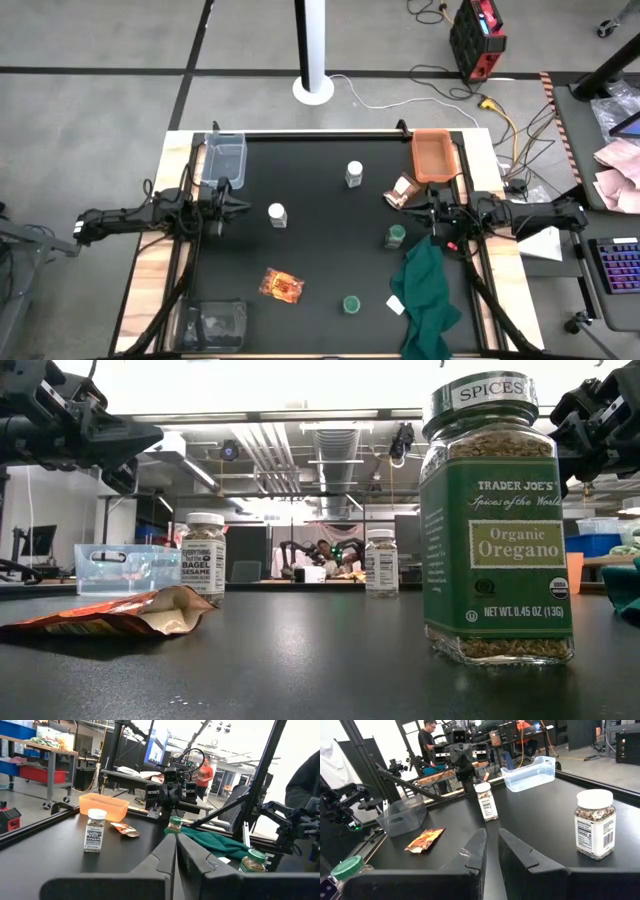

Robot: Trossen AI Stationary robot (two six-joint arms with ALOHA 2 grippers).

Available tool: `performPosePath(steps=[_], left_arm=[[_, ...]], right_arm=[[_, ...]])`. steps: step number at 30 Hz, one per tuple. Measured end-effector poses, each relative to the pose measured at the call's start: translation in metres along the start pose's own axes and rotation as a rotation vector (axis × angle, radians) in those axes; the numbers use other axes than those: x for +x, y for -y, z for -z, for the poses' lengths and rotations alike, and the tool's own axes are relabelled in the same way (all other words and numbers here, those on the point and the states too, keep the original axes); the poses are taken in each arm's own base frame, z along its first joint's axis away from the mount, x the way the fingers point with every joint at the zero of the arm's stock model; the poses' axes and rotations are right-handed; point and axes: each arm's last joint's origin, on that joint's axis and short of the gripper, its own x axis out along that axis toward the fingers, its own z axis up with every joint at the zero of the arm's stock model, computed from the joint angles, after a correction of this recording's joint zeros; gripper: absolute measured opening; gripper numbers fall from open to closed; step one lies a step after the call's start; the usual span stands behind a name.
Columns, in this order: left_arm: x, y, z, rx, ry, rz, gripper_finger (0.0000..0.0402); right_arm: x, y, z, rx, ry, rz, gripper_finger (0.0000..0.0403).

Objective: Sort spices by type

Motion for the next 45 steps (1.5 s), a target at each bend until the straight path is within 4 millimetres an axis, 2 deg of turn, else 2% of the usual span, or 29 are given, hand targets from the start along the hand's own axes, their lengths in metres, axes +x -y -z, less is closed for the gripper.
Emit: performPosePath(steps=[25, 30, 32, 37, 41, 43, 45], left_arm=[[0.0, 0.0, 0.0, 0.0, 0.0, 0.0, 0.0], [0.0, 0.0, 0.0, 0.0, 0.0, 0.0, 0.0], [0.0, 0.0, 0.0, 0.0, 0.0, 0.0, 0.0], [0.0, 0.0, 0.0, 0.008, 0.006, -0.004, 0.0], [0.0, 0.0, -0.005, 0.006, 0.054, -0.041, 0.0], [0.0, 0.001, -0.012, -0.112, 0.135, -0.014, 0.0], [-0.003, 0.004, -0.028, -0.218, 0.303, 0.006, 0.0]], right_arm=[[0.0, 0.0, 0.0, -0.023, 0.001, 0.001, 0.0038], [0.0, -0.001, -0.004, 0.102, 0.012, -0.004, 0.0038], [-0.002, -0.004, -0.014, 0.112, 0.038, -0.013, 0.0038], [-0.008, -0.012, -0.046, -0.009, 0.133, 0.004, 0.0038], [-0.012, -0.014, -0.078, 0.023, 0.233, 0.197, 0.0038], [-0.012, -0.016, -0.093, 0.038, 0.272, 0.299, 0.0038], [-0.01, -0.018, -0.108, 0.07, 0.298, 0.375, 0.0038]])
